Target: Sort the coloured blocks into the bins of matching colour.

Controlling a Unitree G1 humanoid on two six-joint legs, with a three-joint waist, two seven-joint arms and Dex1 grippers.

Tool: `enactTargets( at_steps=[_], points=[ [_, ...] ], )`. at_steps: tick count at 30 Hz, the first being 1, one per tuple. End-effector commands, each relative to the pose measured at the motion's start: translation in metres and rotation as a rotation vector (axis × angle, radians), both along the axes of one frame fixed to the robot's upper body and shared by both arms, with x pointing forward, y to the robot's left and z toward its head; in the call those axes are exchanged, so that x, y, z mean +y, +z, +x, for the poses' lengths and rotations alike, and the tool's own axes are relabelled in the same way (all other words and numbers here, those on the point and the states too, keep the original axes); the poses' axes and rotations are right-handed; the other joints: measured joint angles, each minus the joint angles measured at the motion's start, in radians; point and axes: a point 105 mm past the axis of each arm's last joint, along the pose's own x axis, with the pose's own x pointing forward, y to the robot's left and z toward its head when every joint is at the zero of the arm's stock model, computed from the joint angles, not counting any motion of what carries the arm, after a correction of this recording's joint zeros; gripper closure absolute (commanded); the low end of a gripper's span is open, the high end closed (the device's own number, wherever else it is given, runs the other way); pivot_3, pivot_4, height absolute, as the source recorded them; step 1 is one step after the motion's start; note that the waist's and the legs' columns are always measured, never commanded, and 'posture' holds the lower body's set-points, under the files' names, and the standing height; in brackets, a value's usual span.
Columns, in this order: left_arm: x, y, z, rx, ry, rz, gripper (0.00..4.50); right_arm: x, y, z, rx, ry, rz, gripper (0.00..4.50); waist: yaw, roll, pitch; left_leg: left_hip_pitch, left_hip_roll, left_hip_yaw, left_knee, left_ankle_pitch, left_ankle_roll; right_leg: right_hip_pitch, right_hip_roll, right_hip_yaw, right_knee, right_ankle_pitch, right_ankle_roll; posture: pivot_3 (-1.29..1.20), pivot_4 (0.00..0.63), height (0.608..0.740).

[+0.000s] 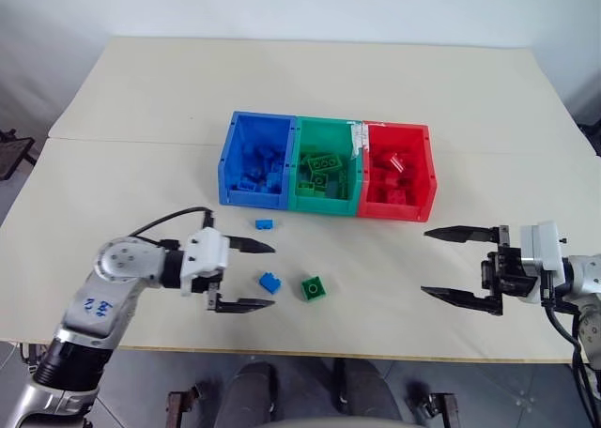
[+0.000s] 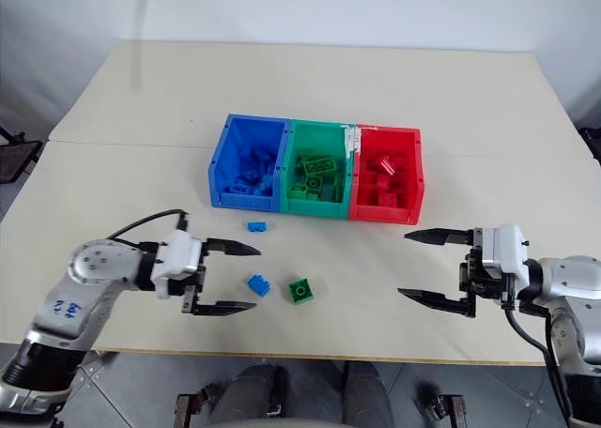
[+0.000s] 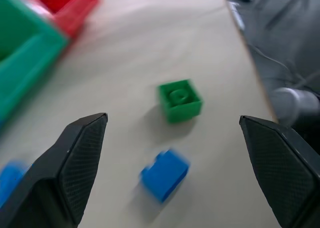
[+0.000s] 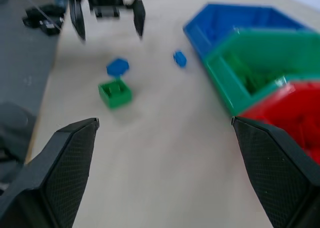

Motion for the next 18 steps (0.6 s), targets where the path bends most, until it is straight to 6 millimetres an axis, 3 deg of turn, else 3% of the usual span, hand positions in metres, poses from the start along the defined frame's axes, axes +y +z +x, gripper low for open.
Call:
enactTargets(
  at_steps=[1,5,10,13,18],
  points=[
    [-0.019,-0.002,0.002,-0.024,-0.006,0.052,0.00,0.003,0.005,-0.004,-0.016,0.000,0.024,0.05,0.000,0.000,0.000,0.000,0.000,0.000,0.000,0.000,0.000,0.000,0.000,0.000,0.000,0.000,0.000,0.00,0.150,0.740],
    [-0.039,-0.010,0.004,0.021,-0.001,0.102,0.00,0.003,0.005,-0.006,-0.011,-0.017,0.031,0.05,0.001,0.000,0.000,0.000,0.000,0.001,0.000,0.000,0.000,0.000,0.001,0.000,0.001,0.000,0.000,0.00,0.150,0.740],
    [-0.049,-0.024,0.017,0.014,0.086,0.143,0.00,0.007,0.004,-0.008,-0.008,-0.012,0.036,0.05,0.000,0.000,0.000,0.000,0.000,0.001,0.001,0.000,0.001,0.000,0.002,0.001,0.002,0.000,0.000,0.00,0.150,0.740],
    [-0.053,-0.035,0.013,0.045,0.079,0.165,0.00,0.008,0.002,-0.009,-0.009,-0.025,0.041,0.05,0.001,0.000,0.000,0.000,0.000,0.001,0.001,0.000,0.001,0.000,0.002,0.001,0.002,0.000,0.000,0.00,0.150,0.740],
    [-0.050,-0.039,0.011,0.052,0.082,0.189,1.27,-0.001,-0.007,-0.013,0.006,-0.075,0.039,0.00,0.002,0.000,0.000,0.000,0.000,0.001,0.002,0.000,0.001,0.000,0.002,0.001,0.002,0.000,0.000,0.00,0.150,0.740]
  ],
)
